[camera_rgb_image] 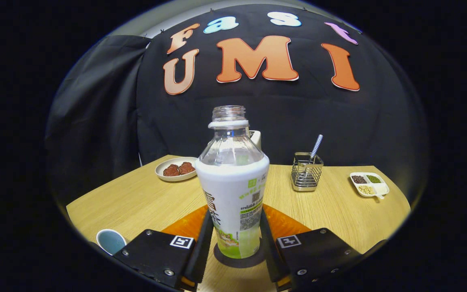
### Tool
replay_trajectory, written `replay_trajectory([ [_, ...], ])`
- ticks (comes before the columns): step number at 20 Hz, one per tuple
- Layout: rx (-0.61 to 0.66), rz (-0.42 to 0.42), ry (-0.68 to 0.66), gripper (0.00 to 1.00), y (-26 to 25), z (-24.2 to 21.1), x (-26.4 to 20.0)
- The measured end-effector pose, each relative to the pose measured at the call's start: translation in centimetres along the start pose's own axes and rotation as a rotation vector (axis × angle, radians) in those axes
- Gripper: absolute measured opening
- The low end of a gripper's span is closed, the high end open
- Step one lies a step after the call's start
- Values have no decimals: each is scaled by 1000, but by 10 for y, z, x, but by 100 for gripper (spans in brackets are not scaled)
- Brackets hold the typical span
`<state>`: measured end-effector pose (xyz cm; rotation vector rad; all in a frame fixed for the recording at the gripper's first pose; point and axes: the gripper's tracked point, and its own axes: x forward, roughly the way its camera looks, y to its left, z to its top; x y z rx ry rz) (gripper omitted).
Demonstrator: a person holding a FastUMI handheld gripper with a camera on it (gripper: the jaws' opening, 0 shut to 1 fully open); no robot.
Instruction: Take the bottle from table, then pour the juice into the cup, finally place the bottle on the coaster
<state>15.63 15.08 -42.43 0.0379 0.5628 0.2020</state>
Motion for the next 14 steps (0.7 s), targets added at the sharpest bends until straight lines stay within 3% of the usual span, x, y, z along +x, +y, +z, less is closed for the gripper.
replay_trajectory([
  [14,5,-10,31,64,-4,-22,0],
])
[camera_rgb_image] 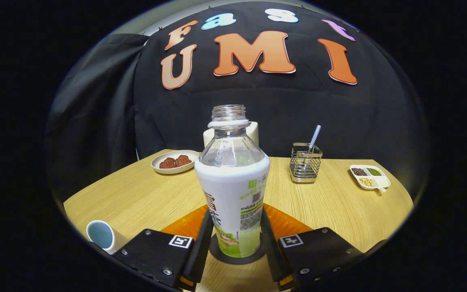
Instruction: Take the bottle from table, then pour the juice into the cup, finally place the bottle on the coaster
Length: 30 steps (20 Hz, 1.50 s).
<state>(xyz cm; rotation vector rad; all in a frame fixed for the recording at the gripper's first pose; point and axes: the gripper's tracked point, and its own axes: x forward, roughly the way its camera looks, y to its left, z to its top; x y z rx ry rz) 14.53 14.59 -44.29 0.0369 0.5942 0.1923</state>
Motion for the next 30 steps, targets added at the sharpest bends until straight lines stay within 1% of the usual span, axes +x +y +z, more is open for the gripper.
replay_trajectory([
  [4,35,17,23,68,4,0,-7],
  [7,10,2,-12,75,0,12,-16],
  [10,10,24,-5,90,2,15,-35],
  [12,5,38,-20,95,1,23,-52],
  [14,10,56,-52,97,3,37,-72],
  [19,53,86,-186,97,6,86,-132],
  [22,74,25,-256,97,-8,108,-166],
  [25,54,4,-328,97,-8,126,-203],
  [30,-19,-139,-447,97,-32,153,-259],
])
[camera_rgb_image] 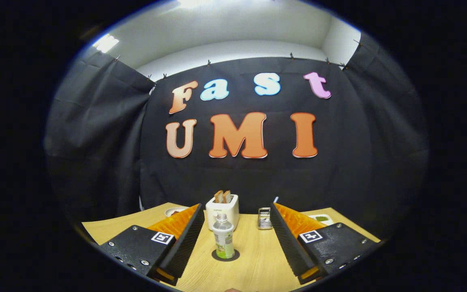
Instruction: Take the bottle from table, then pour the juice into the cup, finally place the bottle on the coaster
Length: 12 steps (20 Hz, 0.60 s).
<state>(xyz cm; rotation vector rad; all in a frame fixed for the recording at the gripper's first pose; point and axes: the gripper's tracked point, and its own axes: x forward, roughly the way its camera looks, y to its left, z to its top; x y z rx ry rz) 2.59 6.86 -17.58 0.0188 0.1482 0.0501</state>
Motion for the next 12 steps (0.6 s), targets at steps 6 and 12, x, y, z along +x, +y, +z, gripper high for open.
replay_trajectory([
  [6,54,-50,-35,97,-18,15,-34],
  [12,90,-55,-96,97,-24,33,-57],
])
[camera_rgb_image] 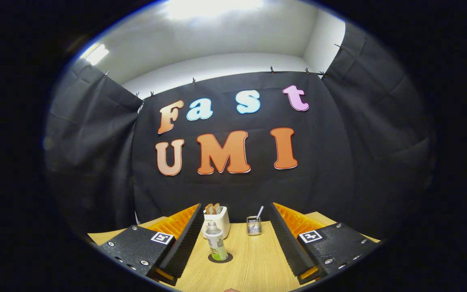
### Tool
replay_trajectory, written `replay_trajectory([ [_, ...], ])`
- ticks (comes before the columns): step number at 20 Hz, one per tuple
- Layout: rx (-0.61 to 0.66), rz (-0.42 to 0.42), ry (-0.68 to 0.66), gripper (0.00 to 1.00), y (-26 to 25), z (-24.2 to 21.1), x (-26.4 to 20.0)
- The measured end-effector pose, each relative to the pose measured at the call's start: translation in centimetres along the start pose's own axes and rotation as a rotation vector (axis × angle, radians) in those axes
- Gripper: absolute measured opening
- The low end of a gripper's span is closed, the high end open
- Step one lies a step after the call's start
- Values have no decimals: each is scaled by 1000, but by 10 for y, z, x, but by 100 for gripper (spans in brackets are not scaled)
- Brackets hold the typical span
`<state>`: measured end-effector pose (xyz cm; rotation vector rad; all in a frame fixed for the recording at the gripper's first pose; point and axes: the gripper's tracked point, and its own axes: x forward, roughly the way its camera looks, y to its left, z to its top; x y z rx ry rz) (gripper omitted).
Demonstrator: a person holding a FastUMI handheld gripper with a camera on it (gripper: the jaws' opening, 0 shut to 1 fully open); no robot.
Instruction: Take the bottle from table, then pour the juice into the cup, finally place the bottle on the coaster
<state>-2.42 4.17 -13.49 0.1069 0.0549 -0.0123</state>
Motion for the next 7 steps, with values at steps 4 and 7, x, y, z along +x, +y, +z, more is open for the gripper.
replay_trajectory([
  [4,-40,-8,-30,97,-2,9,-7],
  [7,-63,-38,-48,97,-7,14,-11],
])
